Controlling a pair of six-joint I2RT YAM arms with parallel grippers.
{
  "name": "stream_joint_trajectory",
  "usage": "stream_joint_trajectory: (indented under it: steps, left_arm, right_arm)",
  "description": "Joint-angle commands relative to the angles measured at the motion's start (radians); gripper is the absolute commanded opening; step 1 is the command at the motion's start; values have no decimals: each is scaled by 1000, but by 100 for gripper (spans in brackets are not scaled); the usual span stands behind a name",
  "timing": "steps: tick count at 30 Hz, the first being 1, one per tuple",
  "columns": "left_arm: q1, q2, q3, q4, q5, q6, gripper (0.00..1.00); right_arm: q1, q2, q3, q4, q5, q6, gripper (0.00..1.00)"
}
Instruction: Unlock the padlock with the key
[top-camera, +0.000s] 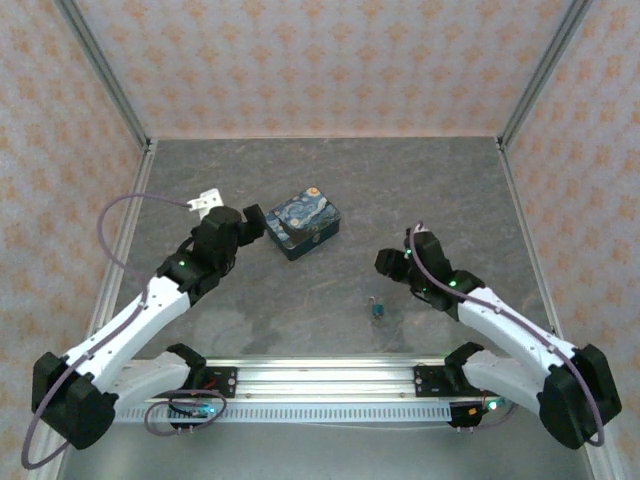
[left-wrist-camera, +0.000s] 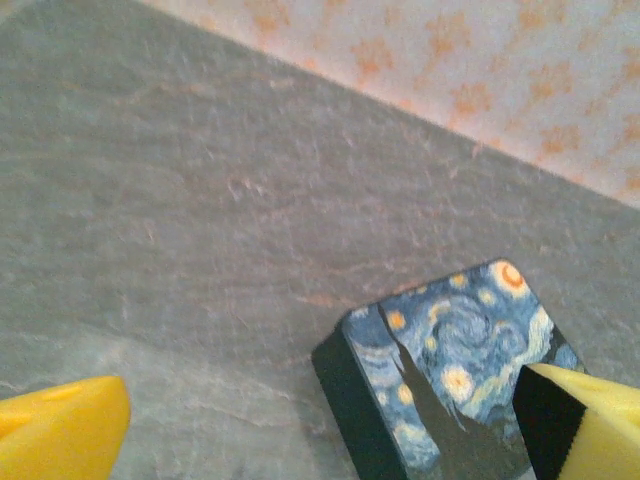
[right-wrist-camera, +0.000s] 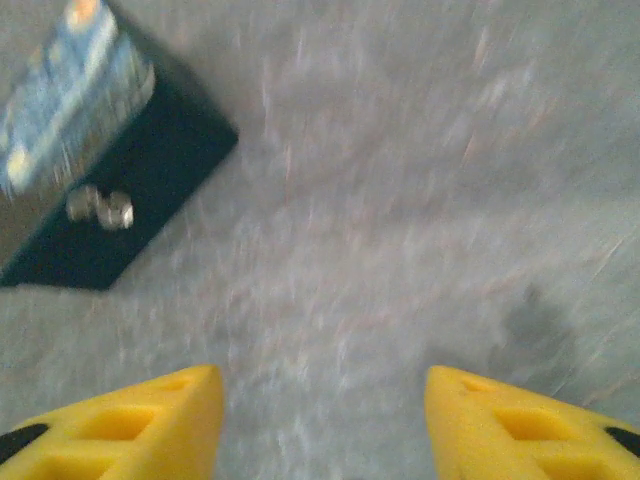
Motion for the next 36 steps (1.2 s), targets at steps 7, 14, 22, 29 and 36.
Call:
stream_joint_trajectory:
  steps: [7,14,22,29,36]
  left_arm:
    - [41,-190,-217,284,-354,315,100]
    - [169,-187,-426,477,-224,372,100]
    - [228,-49,-435,565,-170,469,100]
    - [287,167,-493,866,-17,544,100]
    - [303,309,-439,969,73,632,100]
  right_arm:
    - [-213,-33,-46,247,372,-280,99]
    - [-392,147,-64,472,249,-415,99]
    - [-495,357,-138,788,163,-432,99]
    - [-531,517,-187,1055,58,-488,99]
    - [-531,548,-153,1007,29,-505,99]
